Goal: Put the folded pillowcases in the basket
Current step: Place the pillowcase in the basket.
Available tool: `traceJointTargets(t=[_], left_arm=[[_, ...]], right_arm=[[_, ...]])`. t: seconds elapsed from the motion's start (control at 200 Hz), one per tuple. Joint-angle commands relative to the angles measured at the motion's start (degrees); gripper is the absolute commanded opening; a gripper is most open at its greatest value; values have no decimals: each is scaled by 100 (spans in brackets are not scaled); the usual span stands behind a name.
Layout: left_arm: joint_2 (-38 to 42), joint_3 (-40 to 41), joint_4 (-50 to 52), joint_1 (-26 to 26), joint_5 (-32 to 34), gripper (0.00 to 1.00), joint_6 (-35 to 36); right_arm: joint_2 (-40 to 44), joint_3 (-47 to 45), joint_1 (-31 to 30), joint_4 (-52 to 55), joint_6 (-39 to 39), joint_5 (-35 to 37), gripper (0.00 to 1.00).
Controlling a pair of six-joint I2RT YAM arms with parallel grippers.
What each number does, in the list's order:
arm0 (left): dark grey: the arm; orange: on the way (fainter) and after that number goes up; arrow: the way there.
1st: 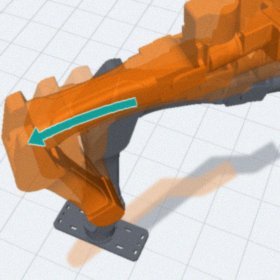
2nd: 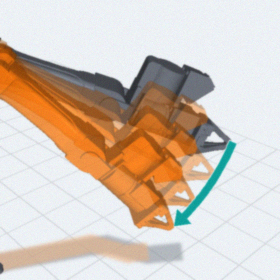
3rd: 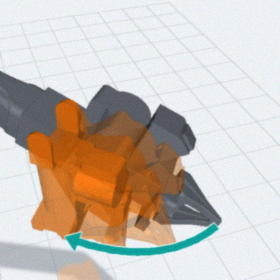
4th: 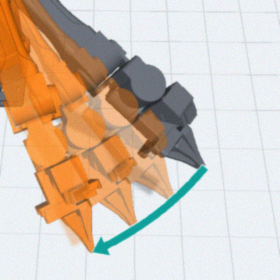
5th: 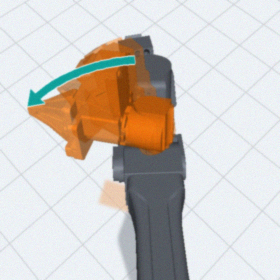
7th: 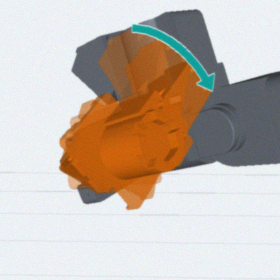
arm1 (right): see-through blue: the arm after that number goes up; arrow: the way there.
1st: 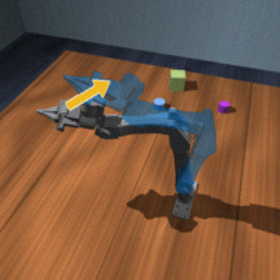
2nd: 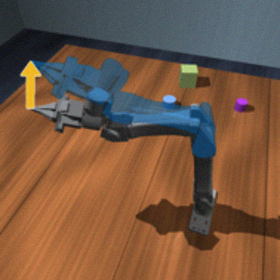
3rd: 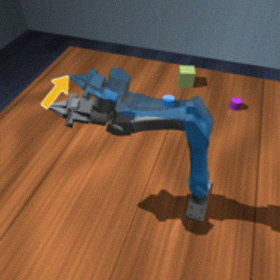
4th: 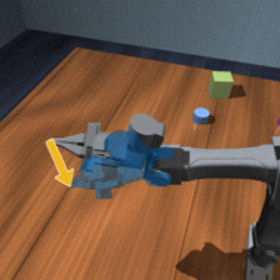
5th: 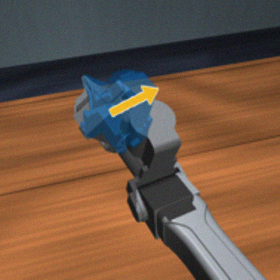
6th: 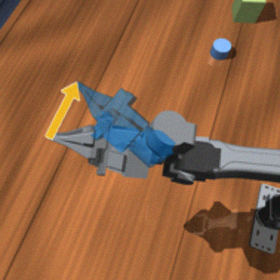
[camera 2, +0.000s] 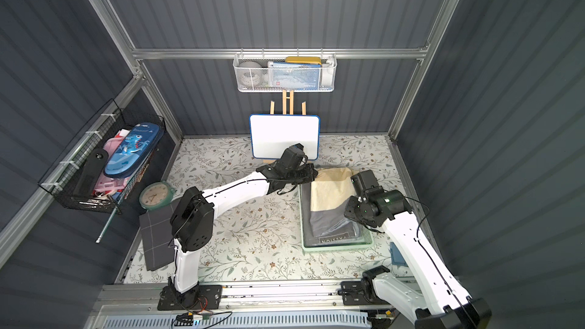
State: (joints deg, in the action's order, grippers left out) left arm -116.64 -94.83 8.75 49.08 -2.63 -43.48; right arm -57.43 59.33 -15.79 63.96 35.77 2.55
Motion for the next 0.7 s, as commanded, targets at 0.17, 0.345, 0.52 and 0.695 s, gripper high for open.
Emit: traceJointTargets(t=[0.17,0.345,0.52,0.695], left_arm=[[123,-234,245,-12,263,0,-65],[130,21,250,-14,258,0,-115],[267,334,314,-16,323,0,-324],[311,457,346,-21,377,0,-357]], right_arm=[[-4,-285,23,65,23,-71,0],[-88,-483,24,-102,84,84,0],[-180,-525,70,-43,98,375,0],[-361,-648,129,-209,88,98,0]])
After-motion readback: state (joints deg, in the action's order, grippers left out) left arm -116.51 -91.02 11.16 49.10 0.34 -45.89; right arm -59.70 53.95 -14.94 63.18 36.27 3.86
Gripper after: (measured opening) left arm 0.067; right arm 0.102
